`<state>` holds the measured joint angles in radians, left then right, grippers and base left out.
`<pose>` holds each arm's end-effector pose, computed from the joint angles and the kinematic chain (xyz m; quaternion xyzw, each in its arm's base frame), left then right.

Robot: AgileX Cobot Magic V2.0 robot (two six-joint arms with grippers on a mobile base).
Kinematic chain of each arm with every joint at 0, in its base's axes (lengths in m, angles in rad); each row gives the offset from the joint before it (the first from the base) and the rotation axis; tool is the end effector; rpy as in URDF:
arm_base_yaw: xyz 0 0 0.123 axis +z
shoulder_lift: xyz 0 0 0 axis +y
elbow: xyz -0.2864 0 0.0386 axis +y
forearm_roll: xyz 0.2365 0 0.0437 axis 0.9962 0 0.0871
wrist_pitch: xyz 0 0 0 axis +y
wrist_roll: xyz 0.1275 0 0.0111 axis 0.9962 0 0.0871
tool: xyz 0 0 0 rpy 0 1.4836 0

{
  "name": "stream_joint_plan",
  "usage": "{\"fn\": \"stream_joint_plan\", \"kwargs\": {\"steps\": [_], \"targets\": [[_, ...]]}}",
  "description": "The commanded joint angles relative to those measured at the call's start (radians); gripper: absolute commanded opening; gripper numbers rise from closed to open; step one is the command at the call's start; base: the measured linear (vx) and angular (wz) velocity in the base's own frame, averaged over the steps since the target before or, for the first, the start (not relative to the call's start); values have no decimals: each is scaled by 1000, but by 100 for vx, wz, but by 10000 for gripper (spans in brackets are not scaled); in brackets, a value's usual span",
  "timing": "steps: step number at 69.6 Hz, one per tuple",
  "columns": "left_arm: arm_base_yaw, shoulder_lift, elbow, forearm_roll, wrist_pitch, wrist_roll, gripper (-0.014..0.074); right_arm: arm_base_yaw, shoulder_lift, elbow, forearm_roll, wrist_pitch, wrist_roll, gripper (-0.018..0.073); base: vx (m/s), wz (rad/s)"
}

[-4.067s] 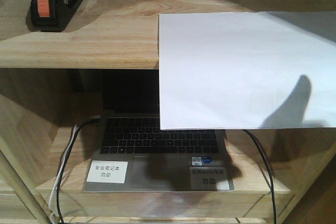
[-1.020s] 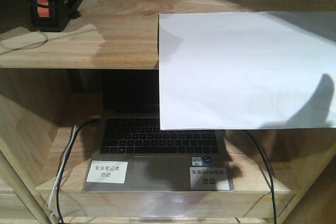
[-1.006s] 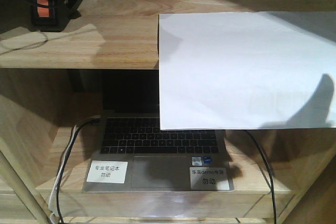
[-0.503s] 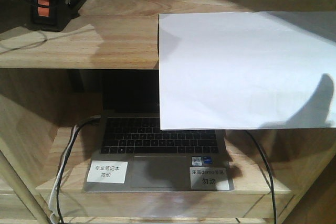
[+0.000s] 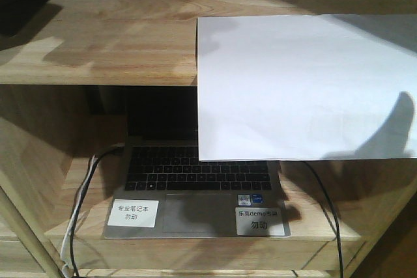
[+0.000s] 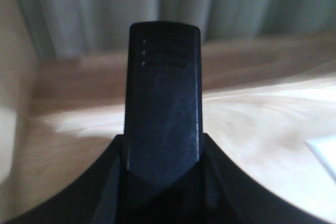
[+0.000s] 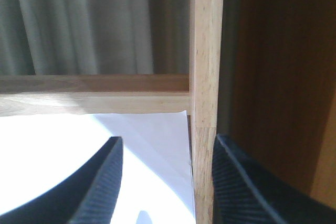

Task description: Grab stapler and paper to desk for stapling

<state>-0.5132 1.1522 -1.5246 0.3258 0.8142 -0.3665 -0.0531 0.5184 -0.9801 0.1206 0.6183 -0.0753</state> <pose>0.2246 -0.0924 0.4870 0.0833 0.8059 -0.0949 0.5784 0.0904 0.0041 0.4345 0.0040 0.7300 0.0152 0.6833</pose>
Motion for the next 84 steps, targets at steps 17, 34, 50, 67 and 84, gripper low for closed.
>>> {"fn": "stream_joint_plan", "kwargs": {"steps": [17, 34, 50, 67, 84], "targets": [[-5, -325, 313, -228, -267, 264, -7, -7, 12, -23, 2, -78, -4, 363, 0, 0], [-5, -458, 469, -532, -262, 551, -7, -7, 12, -23, 2, -78, -4, 363, 0, 0], [-5, -563, 587, -705, -235, 726, -7, -7, 12, -23, 2, -78, -4, 363, 0, 0], [-5, -701, 700, -715, -217, 735, -7, -7, 12, -23, 2, -77, -4, 363, 0, 0], [-5, -855, 777, -711, -210, 735, -7, -7, 12, -23, 2, -77, -4, 363, 0, 0]]}}
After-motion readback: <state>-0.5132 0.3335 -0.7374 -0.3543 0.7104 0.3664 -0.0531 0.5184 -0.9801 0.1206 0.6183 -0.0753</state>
